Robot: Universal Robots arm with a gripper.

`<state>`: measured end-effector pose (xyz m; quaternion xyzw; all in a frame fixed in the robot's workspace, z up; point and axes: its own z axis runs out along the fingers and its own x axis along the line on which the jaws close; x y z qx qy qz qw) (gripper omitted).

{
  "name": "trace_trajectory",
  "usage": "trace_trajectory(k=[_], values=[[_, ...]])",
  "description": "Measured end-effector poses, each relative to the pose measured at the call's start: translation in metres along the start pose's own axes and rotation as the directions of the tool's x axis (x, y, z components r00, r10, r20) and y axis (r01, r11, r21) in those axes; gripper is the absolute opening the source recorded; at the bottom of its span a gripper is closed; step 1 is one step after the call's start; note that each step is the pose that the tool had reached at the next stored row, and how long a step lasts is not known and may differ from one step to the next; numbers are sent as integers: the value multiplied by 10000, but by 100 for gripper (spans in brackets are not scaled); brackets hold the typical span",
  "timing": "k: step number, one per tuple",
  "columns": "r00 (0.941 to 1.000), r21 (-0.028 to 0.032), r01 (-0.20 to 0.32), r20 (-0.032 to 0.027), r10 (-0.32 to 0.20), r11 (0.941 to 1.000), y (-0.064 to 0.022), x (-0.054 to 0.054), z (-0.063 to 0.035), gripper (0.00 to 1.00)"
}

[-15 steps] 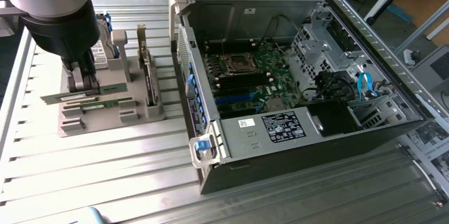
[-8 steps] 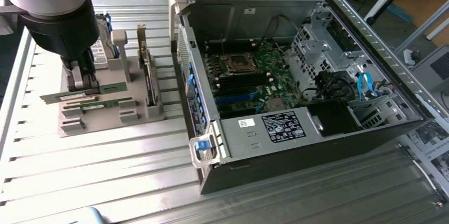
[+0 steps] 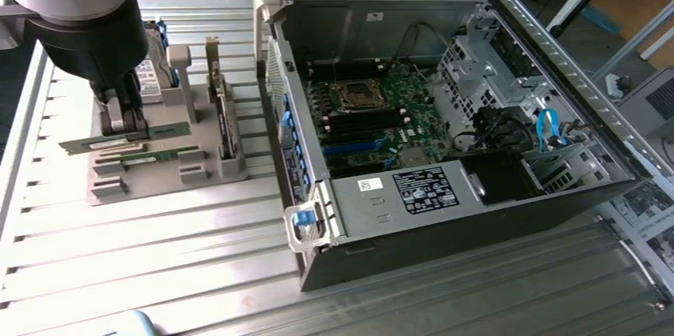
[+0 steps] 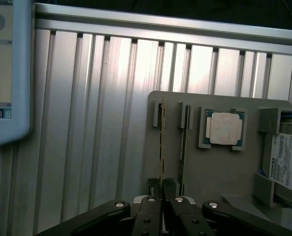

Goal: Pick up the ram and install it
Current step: 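Pick up the ram and move it above insertion slot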

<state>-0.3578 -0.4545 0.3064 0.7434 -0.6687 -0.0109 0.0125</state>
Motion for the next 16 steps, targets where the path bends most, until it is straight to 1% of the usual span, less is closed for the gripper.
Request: trace_trajectory(k=[16], values=[[10000, 0, 1, 0, -1, 10000, 1, 0, -35, 13]])
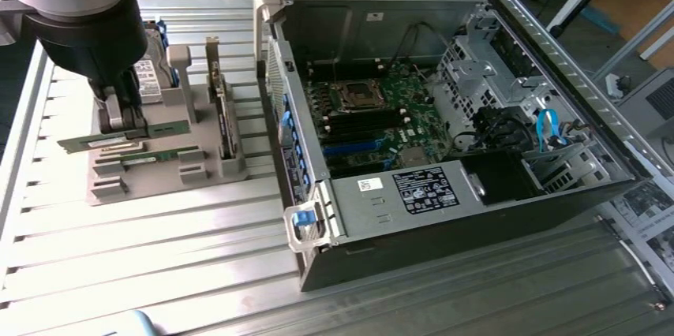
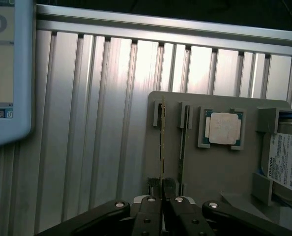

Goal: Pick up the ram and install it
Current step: 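Pick up the ram and move it above insertion slot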

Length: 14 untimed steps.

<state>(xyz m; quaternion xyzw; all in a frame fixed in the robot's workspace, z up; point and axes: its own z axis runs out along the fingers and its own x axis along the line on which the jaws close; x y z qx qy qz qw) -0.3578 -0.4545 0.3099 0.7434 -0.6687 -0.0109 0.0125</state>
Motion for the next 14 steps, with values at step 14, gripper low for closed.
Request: trace_trajectory(k=[14], values=[[10000, 0, 0, 0, 0, 10000, 1, 0, -31, 13]])
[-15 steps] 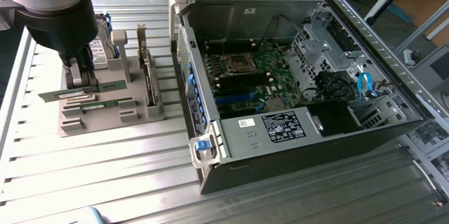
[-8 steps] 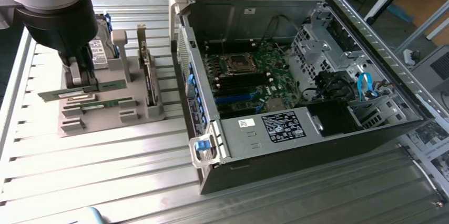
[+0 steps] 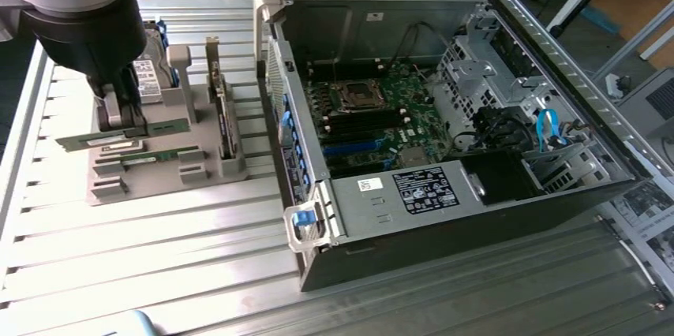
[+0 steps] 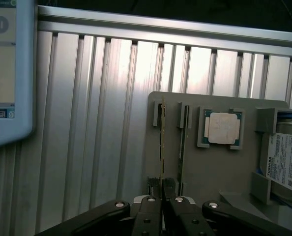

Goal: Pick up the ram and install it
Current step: 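Pick up the ram and move it above insertion slot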

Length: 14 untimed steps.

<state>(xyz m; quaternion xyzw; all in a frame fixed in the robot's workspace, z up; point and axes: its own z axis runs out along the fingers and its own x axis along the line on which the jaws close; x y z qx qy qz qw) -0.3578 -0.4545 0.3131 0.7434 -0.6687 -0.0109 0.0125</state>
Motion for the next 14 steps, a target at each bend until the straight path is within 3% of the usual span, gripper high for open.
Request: trace_trajectory(k=[14], values=[[10000, 0, -1, 0, 1, 10000, 1, -1, -34, 13]])
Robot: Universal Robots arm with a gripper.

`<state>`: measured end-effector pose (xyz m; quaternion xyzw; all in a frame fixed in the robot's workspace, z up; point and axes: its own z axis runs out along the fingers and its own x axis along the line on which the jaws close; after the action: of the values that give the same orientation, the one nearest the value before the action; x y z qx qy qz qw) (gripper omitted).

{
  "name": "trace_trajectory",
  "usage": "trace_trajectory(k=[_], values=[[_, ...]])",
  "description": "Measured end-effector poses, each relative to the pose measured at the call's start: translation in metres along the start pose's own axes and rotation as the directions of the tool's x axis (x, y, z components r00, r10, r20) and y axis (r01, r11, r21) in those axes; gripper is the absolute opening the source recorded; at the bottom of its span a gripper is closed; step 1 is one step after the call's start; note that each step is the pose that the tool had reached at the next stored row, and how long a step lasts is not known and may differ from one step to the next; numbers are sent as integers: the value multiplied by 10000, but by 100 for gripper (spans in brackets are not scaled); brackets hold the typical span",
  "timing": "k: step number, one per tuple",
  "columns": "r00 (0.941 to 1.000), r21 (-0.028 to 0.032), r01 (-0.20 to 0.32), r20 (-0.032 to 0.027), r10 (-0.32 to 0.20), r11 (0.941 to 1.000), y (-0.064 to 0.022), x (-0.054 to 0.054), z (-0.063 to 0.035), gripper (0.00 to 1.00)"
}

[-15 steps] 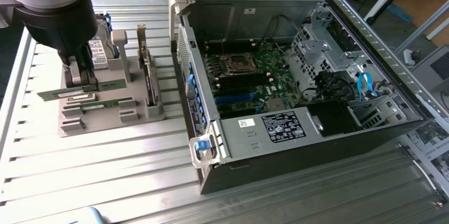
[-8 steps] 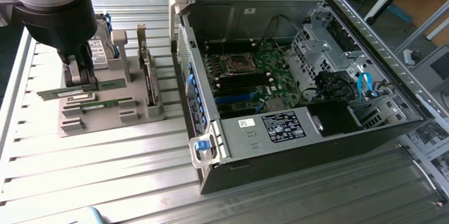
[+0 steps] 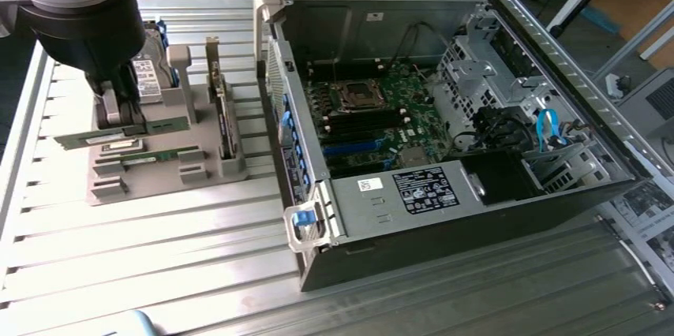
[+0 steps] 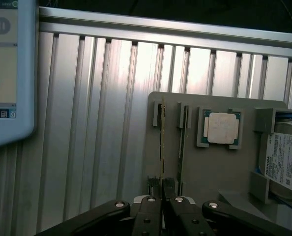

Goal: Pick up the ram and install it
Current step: 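Pick up the ram and move it above insertion slot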

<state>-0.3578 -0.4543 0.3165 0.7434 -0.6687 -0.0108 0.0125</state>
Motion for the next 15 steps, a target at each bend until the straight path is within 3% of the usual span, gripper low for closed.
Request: trace_trajectory(k=[15], values=[[10000, -1, 0, -7, 0, 10000, 1, -6, -48, 13]])
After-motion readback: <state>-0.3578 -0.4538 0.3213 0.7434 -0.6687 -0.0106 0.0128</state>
